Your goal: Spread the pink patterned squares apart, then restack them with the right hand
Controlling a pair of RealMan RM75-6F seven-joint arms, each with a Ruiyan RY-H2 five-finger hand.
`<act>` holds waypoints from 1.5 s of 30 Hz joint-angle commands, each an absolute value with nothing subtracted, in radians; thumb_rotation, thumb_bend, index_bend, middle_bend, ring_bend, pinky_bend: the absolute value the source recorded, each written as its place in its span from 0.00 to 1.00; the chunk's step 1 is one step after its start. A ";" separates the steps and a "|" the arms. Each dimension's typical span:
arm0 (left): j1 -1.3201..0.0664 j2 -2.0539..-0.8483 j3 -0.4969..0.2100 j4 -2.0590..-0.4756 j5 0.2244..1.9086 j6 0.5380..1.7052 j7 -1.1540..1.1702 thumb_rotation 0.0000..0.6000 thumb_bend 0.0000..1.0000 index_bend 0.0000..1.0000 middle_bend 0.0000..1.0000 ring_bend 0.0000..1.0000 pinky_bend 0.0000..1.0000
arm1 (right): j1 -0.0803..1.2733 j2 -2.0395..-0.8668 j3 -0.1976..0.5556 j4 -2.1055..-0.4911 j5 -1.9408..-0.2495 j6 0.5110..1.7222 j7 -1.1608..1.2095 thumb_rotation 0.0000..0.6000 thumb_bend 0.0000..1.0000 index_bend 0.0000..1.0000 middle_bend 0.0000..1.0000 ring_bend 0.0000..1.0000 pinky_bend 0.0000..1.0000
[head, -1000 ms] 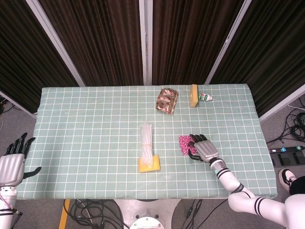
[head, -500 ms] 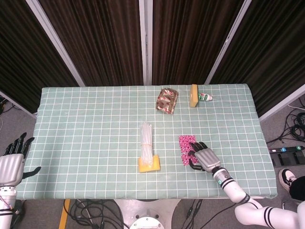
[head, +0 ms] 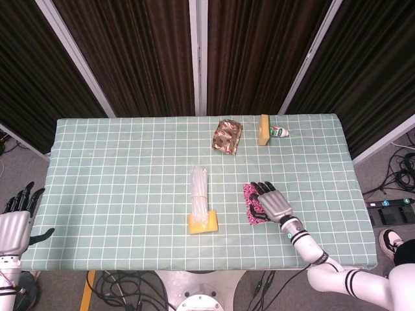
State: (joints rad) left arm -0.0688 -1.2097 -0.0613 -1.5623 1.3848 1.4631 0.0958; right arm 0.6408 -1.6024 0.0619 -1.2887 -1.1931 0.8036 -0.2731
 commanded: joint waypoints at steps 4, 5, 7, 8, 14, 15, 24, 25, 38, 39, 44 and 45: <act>-0.071 -1.207 -0.064 -1.564 1.382 1.459 0.095 1.00 0.08 0.17 0.10 0.10 0.17 | 0.643 -1.618 0.052 -1.266 -1.190 0.798 -0.285 0.00 0.53 0.29 0.00 0.00 0.00; -0.072 -1.207 -0.065 -1.564 1.383 1.459 0.096 1.00 0.08 0.17 0.10 0.10 0.17 | 0.640 -1.617 0.050 -1.264 -1.189 0.800 -0.287 0.00 0.53 0.29 0.00 0.00 0.00; -0.070 -1.208 -0.063 -1.563 1.385 1.461 0.097 1.00 0.08 0.17 0.10 0.10 0.17 | 0.635 -1.611 0.046 -1.264 -1.187 0.805 -0.291 0.00 0.53 0.29 0.00 0.00 0.00; -0.070 -1.209 -0.063 -1.563 1.386 1.461 0.097 1.00 0.08 0.17 0.10 0.10 0.17 | 0.630 -1.605 0.042 -1.265 -1.186 0.809 -0.293 0.00 0.53 0.29 0.00 0.00 0.00; -0.073 -1.211 -0.066 -1.563 1.383 1.458 0.101 1.00 0.08 0.17 0.10 0.10 0.17 | 0.607 -1.567 0.020 -1.265 -1.179 0.814 -0.302 0.00 0.53 0.29 0.00 0.00 0.00; -0.073 -1.212 -0.066 -1.563 1.383 1.458 0.102 1.00 0.08 0.17 0.10 0.10 0.17 | 0.604 -1.563 0.018 -1.264 -1.177 0.814 -0.302 0.00 0.53 0.29 0.00 0.00 0.00; -0.073 -1.212 -0.065 -1.566 1.385 1.459 0.107 1.00 0.08 0.17 0.10 0.10 0.17 | 0.576 -1.528 0.014 -1.259 -1.176 0.832 -0.279 0.00 0.53 0.29 0.00 0.00 0.00; -0.073 -1.211 -0.065 -1.567 1.385 1.459 0.108 1.00 0.08 0.17 0.10 0.10 0.17 | 0.575 -1.524 0.014 -1.260 -1.180 0.835 -0.277 0.00 0.53 0.29 0.00 0.00 0.00; -0.073 -1.209 -0.066 -1.572 1.381 1.455 0.112 1.00 0.08 0.17 0.10 0.10 0.17 | 0.620 -1.595 0.048 -1.251 -1.222 0.802 -0.227 0.01 0.53 0.29 0.00 0.00 0.00; -0.073 -1.209 -0.066 -1.573 1.380 1.456 0.112 1.00 0.08 0.17 0.10 0.10 0.17 | 0.623 -1.601 0.049 -1.245 -1.222 0.799 -0.229 0.00 0.53 0.29 0.00 0.00 0.00; -0.065 -1.209 -0.061 -1.571 1.378 1.460 0.110 1.00 0.08 0.17 0.10 0.10 0.17 | 0.621 -1.605 0.043 -1.226 -1.214 0.794 -0.242 0.01 0.53 0.29 0.00 0.00 0.00; -0.065 -1.209 -0.061 -1.571 1.377 1.459 0.110 1.00 0.08 0.17 0.10 0.10 0.17 | 0.619 -1.603 0.042 -1.226 -1.213 0.795 -0.244 0.01 0.53 0.29 0.00 0.00 0.00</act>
State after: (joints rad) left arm -0.0651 -1.2095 -0.0612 -1.5711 1.3774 1.4591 0.1103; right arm 0.6198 -1.6036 0.0425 -1.2266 -1.2136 0.7948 -0.2430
